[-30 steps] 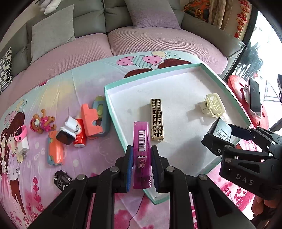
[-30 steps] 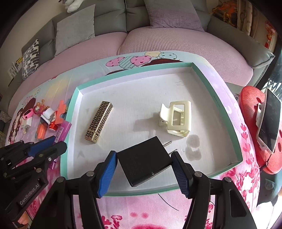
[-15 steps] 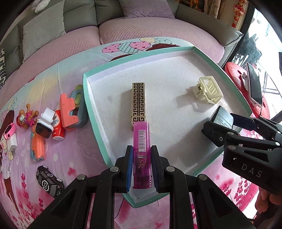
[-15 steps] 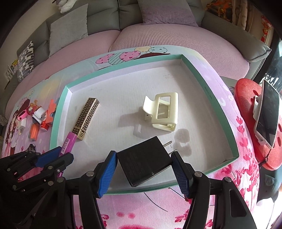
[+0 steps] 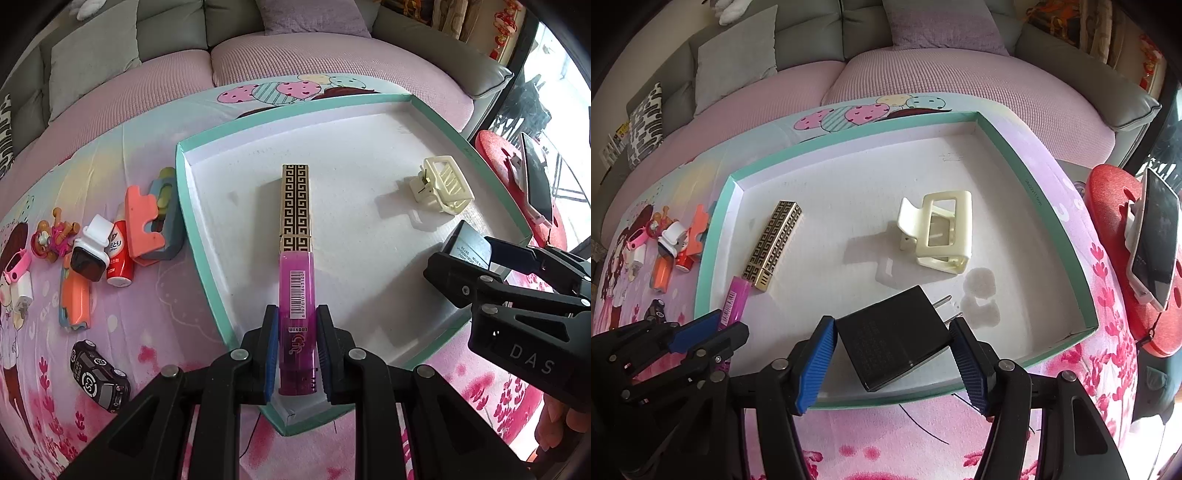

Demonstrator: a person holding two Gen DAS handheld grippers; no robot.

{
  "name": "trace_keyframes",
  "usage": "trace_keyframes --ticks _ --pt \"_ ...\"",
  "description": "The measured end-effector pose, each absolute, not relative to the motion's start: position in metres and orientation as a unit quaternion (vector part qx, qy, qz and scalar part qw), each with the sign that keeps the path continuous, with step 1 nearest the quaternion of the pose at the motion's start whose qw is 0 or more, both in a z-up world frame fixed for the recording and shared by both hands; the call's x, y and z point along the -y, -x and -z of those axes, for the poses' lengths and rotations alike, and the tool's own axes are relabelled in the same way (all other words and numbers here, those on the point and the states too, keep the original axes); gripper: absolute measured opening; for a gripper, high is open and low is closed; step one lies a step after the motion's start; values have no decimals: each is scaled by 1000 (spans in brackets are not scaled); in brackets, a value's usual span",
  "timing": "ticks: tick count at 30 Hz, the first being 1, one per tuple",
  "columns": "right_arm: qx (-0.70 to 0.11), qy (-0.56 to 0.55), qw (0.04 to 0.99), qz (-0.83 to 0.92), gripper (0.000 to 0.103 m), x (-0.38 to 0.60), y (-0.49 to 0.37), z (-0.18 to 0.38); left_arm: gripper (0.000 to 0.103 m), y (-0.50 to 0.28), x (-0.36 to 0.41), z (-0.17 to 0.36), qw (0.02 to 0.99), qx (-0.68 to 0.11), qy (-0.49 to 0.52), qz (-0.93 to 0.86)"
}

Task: Organize rigid objects
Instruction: 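Carry the lighter with the left tool while the right tool carries the charger, releasing both into the box, then grasp the white plug charger with the left tool while the right tool grasps the black toy car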

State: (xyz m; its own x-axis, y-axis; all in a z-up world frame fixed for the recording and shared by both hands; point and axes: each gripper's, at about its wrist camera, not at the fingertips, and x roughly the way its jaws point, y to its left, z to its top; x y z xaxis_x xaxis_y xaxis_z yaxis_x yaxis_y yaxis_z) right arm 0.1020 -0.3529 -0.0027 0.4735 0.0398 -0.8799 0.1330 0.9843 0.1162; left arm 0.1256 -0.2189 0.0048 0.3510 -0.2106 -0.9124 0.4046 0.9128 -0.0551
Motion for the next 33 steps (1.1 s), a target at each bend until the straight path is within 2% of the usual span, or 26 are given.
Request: trace_keyframes --ticks 19,22,24,25,28,30,31,32,33 --pt "-513 -75 855 29 66 348 -105 10 22 -130 215 3 813 -547 -83 183" --pt "-509 -74 857 26 67 348 -104 8 31 -129 214 -2 815 -542 -78 188" --pt "-506 -73 859 24 70 348 -103 6 48 -128 214 -7 818 -538 -79 187" --pt "-505 -73 860 23 74 348 -103 4 49 -128 214 -9 820 -536 -79 187" --pt "-499 -70 863 23 77 347 -101 -1 52 -127 211 -16 824 -530 -75 185" --pt "-496 -70 865 24 79 346 -100 -4 57 -126 207 -22 827 -526 -65 188" --pt "-495 -69 866 26 79 346 -100 -5 61 -125 204 -24 829 -524 -63 185" --pt "-494 -69 866 26 80 346 -99 -6 71 -125 201 -27 832 -521 -64 177" --pt "-493 -70 867 25 84 346 -98 -7 76 -125 198 -30 836 -518 -64 172"
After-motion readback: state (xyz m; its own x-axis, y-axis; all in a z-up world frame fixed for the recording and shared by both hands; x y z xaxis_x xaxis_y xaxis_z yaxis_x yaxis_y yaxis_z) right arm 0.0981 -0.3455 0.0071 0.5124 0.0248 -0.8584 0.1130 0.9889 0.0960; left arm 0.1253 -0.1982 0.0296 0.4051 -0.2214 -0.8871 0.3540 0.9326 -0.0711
